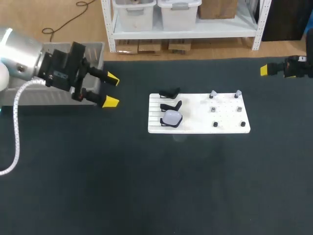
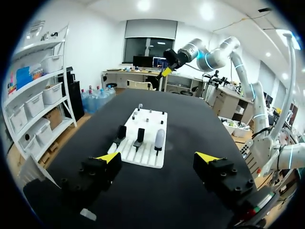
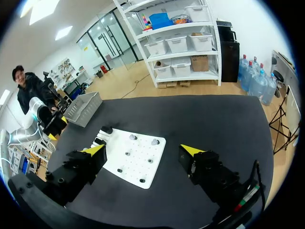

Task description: Pick up each earbud case from the left stands, insert the matching earbuds, close the lid, and place the case in the box.

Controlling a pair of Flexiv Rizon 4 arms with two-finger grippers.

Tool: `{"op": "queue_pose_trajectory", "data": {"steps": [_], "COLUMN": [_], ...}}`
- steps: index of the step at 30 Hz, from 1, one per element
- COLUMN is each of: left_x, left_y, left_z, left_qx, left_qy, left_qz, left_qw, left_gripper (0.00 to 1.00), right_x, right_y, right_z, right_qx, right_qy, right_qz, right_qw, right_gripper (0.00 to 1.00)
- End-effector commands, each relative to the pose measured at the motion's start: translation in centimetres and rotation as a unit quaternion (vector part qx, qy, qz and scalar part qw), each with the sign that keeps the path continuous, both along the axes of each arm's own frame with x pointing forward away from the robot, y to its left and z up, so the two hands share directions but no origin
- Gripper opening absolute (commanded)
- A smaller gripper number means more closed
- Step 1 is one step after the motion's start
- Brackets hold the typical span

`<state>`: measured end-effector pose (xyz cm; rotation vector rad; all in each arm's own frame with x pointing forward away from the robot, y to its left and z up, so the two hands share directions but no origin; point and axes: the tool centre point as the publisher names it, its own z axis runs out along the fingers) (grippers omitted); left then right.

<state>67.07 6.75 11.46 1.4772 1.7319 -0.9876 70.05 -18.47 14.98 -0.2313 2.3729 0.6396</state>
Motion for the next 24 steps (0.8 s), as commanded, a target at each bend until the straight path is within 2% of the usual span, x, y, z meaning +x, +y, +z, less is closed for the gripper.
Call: {"op": "queue_pose_trajectory", "data": {"steps": [1,9,13,17,24], "left_x": [-0.6,-0.9,-1.0,-0.9,-0.2], "left_y": [-1.0,-3.6,-4.7,-5.6,-7.4], "left_z": [-2.0,-3.7,-4.3,-5.3,-6.6], "left_qx": [-0.004,-0.035,-0.044,-0.041,-0.034], "left_qy": [-0.023,-0.017,-0.028,-0.036,-0.027], "left_qz": [0.005,-0.01,-0.028,-0.048,-0.065], "left_qw": [1.0,0.999,0.998,0.997,0.997], "left_gripper": [1.0,1.0,1.0,1.0,1.0], "right_x": [0.0,0.0,0.0,0.0,0.0], "right_y": [-0.1,-0.1,-0.1,-0.1,-0.1], "right_z": [0.0,0.0,0.0,0.0,0.0], "right_qx": [0.0,0.0,0.0,0.0,0.0], "right_qy": [0.0,0.0,0.0,0.0,0.0], "right_qz": [0.001,0.001,0.001,0.001,0.001], "right_qw": [1.0,1.0,1.0,1.0,1.0], "right_gripper": [1.0,1.0,1.0,1.0,1.0]}}
